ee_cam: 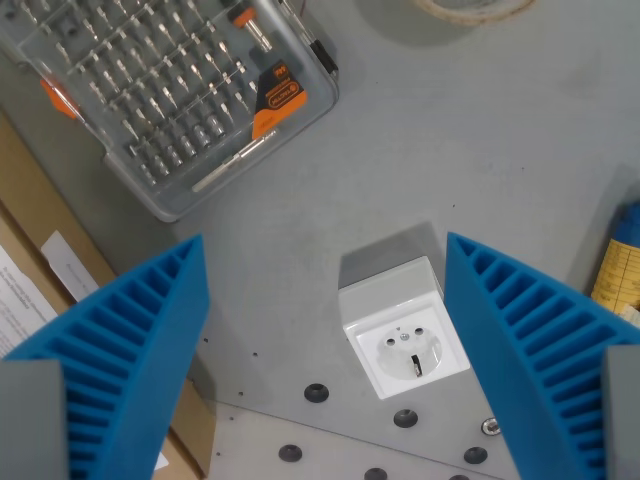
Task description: Move above the white socket
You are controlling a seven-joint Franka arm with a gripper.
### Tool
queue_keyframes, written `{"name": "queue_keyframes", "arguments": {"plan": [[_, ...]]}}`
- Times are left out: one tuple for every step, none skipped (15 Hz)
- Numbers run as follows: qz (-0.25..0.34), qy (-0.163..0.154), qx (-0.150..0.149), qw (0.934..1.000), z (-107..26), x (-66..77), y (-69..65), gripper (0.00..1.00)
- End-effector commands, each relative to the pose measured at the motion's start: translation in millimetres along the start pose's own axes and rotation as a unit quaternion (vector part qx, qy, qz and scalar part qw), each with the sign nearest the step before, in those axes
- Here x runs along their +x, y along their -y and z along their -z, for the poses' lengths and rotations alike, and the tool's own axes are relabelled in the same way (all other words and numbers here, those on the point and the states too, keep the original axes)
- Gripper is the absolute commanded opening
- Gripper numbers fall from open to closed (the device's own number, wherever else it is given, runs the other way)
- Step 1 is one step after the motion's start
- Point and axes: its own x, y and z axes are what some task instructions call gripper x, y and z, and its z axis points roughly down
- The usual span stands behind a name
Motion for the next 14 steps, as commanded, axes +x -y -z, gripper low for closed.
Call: {"name": "queue_keyframes", "arguments": {"plan": [[0.0,-0.001,0.0,1.0,1.2,0.1,-0.1,1.0],[0.001,-0.001,0.0,1.0,1.2,0.1,-0.1,1.0],[0.001,-0.001,0.0,1.0,1.1,0.1,-0.1,1.0],[0.001,-0.001,0.0,1.0,1.1,0.0,-0.1,1.0],[0.002,-0.001,0.0,1.0,0.9,-0.1,-0.2,1.0],[0.004,-0.002,0.0,1.0,0.8,-0.3,-0.3,1.0],[0.006,-0.002,0.0,1.0,0.5,-0.6,-0.4,1.0],[0.008,-0.002,0.0,1.0,0.1,-1.0,-0.6,1.0],[0.011,-0.003,0.0,0.9999,-0.3,-1.6,-0.8,1.0],[0.014,-0.004,0.0,0.9999,-0.8,-2.1,-1.0,1.0],[0.017,-0.005,0.0,0.9998,-1.4,-2.8,-1.3,1.0],[0.02,-0.006,0.0,0.9998,-2.2,-3.7,-1.7,1.0],[0.024,-0.008,0.001,0.9997,-3.1,-4.7,-2.2,1.0],[0.028,-0.01,0.0,0.9996,-4.1,-5.9,-2.9,1.0]]}}
